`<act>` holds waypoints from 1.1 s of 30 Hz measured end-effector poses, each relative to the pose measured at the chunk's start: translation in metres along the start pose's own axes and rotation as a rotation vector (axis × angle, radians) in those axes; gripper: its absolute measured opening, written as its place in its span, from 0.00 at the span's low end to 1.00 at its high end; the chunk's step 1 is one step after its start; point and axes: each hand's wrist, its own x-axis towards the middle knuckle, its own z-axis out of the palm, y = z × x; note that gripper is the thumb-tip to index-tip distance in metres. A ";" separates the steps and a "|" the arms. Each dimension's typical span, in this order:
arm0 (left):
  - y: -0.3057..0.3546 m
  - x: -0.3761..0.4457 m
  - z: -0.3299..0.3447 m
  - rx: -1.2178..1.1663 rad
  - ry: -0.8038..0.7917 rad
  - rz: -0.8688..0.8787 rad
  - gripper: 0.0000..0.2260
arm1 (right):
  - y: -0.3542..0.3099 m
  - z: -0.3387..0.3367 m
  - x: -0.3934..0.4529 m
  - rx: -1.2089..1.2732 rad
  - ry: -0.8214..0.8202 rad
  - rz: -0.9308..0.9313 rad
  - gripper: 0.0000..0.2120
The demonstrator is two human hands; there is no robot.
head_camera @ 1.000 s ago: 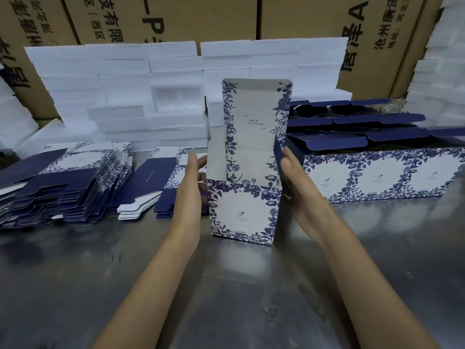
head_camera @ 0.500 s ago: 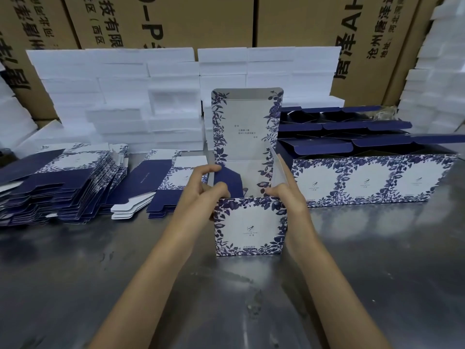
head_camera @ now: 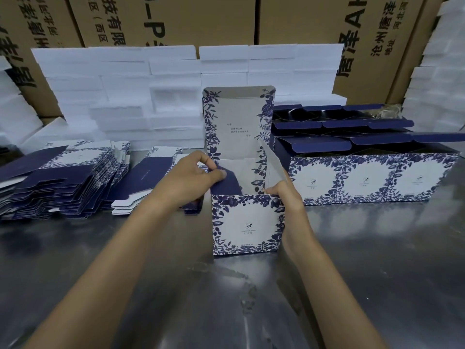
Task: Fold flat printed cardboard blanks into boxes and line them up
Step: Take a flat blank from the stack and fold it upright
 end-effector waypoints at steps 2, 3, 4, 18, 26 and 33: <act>0.000 0.001 0.002 0.037 -0.003 0.027 0.04 | 0.000 -0.001 0.000 -0.005 -0.013 -0.016 0.34; 0.000 0.002 0.002 0.072 -0.013 0.033 0.04 | 0.000 -0.001 0.000 -0.014 -0.017 -0.023 0.34; 0.000 0.002 0.001 0.105 -0.025 0.034 0.05 | 0.000 -0.001 0.000 -0.020 -0.018 -0.028 0.34; -0.003 0.013 0.001 0.014 0.168 0.006 0.11 | -0.002 0.002 -0.002 -0.027 -0.048 -0.029 0.33; -0.013 -0.004 0.016 -0.404 0.276 0.042 0.04 | -0.026 -0.006 -0.004 0.066 0.117 0.035 0.33; -0.019 -0.007 0.026 -0.618 0.210 0.002 0.08 | -0.057 -0.026 -0.003 -0.457 -0.188 0.191 0.24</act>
